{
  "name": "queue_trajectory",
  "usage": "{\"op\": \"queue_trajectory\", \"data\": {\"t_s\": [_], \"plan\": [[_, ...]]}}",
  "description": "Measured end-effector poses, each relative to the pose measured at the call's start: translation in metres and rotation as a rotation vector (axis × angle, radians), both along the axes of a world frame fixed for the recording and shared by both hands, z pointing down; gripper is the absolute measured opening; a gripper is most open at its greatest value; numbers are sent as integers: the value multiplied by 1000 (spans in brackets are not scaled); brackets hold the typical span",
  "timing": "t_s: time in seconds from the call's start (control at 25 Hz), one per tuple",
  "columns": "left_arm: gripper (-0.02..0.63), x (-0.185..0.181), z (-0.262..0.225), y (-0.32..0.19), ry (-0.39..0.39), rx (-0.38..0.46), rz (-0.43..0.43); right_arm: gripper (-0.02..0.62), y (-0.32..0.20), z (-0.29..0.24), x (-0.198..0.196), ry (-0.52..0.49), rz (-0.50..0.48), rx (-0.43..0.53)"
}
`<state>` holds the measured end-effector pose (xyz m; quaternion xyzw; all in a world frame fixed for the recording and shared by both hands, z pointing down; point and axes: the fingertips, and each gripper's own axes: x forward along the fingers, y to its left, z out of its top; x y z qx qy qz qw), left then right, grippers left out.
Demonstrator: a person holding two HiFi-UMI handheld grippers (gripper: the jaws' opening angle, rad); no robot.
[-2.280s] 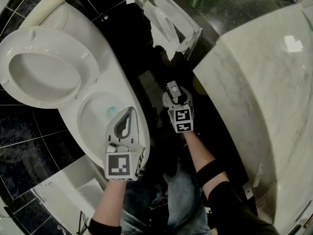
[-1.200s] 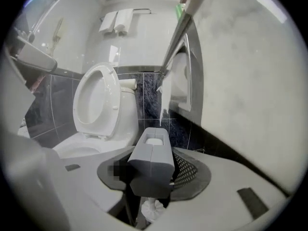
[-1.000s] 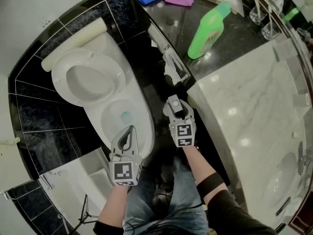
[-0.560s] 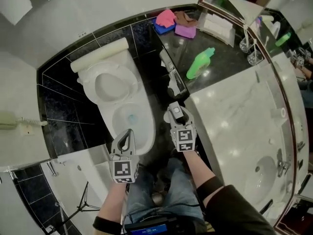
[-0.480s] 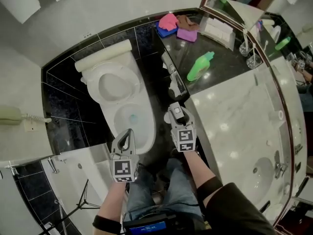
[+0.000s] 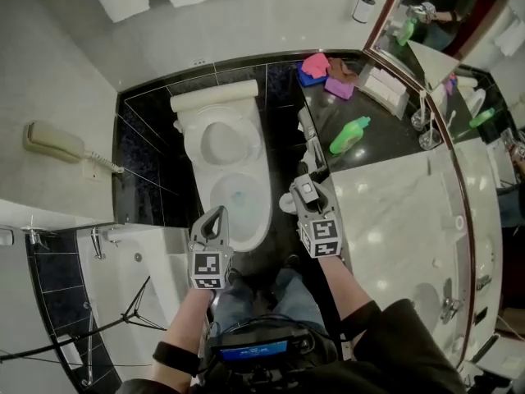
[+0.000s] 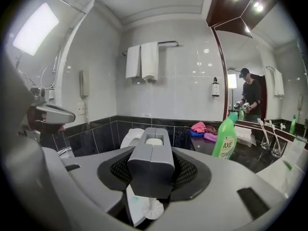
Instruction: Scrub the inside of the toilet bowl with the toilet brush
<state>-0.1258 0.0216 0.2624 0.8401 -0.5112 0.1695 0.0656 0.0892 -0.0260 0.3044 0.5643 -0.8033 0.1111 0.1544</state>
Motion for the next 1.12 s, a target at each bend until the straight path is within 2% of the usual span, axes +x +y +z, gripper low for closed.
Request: {"op": "queue_trajectory", "data": {"t_s": [0.28, 0.52, 0.72, 1.12], "plan": [[3, -40, -20, 8, 5, 25, -70, 207, 8, -40, -50, 4, -148, 25], [3, -84, -24, 20, -1, 36, -129, 207, 21, -65, -97, -31, -246, 42], [2, -97, -26, 25, 6, 30, -134, 207, 31, -63, -120, -38, -282, 38], [2, -101, -28, 30, 21, 56, -151, 207, 43, -61, -129, -46, -305, 25]]}}
